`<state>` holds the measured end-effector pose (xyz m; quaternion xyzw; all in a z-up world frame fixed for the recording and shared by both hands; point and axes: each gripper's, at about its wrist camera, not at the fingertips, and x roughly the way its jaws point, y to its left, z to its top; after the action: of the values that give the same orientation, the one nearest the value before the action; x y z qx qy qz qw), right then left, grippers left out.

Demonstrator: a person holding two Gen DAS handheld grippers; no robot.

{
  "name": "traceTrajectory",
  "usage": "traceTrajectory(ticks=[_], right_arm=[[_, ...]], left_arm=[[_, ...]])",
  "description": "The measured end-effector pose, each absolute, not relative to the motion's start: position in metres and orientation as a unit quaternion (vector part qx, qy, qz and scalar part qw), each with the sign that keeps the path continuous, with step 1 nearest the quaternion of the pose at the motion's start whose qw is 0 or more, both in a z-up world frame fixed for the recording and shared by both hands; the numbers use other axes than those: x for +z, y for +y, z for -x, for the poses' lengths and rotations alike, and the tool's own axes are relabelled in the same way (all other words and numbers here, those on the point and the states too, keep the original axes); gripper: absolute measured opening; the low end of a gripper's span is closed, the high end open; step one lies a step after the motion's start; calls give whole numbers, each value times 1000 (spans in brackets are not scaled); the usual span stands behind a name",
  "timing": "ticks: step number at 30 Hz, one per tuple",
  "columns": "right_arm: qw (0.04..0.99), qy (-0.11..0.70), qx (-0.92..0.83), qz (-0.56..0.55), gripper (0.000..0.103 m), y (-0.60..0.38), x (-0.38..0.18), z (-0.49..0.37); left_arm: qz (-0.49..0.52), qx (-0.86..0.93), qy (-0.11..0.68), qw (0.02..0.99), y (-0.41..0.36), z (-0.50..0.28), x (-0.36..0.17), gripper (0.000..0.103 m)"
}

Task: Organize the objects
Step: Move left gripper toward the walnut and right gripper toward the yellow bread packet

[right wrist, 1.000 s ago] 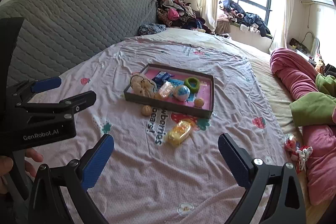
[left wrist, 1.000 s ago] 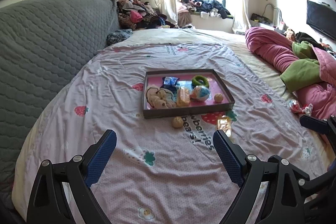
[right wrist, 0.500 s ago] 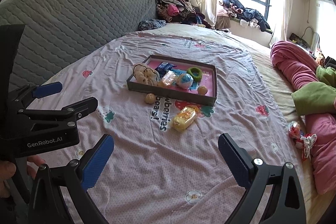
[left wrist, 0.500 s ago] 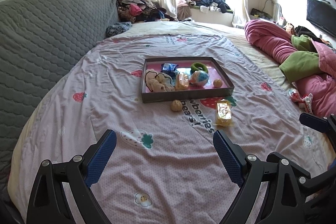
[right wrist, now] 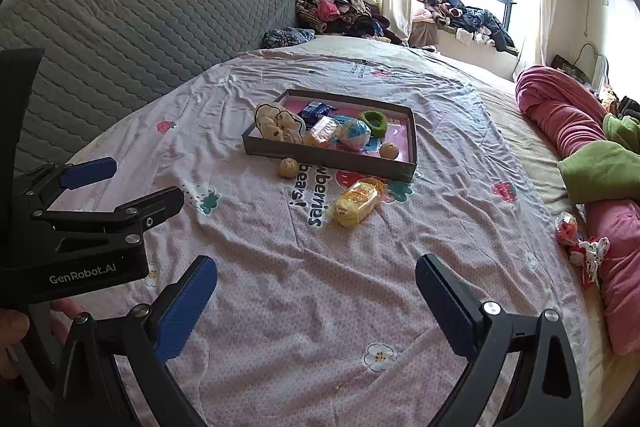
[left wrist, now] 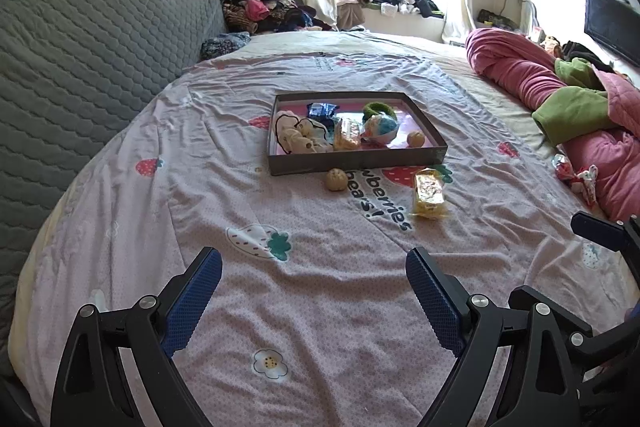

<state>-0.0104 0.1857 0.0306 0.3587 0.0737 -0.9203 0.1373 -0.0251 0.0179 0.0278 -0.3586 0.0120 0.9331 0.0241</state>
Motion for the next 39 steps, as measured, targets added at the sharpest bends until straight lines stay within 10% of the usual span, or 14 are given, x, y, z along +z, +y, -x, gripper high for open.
traceTrajectory(ticks=[39], right_arm=[[116, 45, -897, -425, 100, 189, -59, 145]], left_arm=[[414, 909, 7, 37, 34, 175, -46, 94]])
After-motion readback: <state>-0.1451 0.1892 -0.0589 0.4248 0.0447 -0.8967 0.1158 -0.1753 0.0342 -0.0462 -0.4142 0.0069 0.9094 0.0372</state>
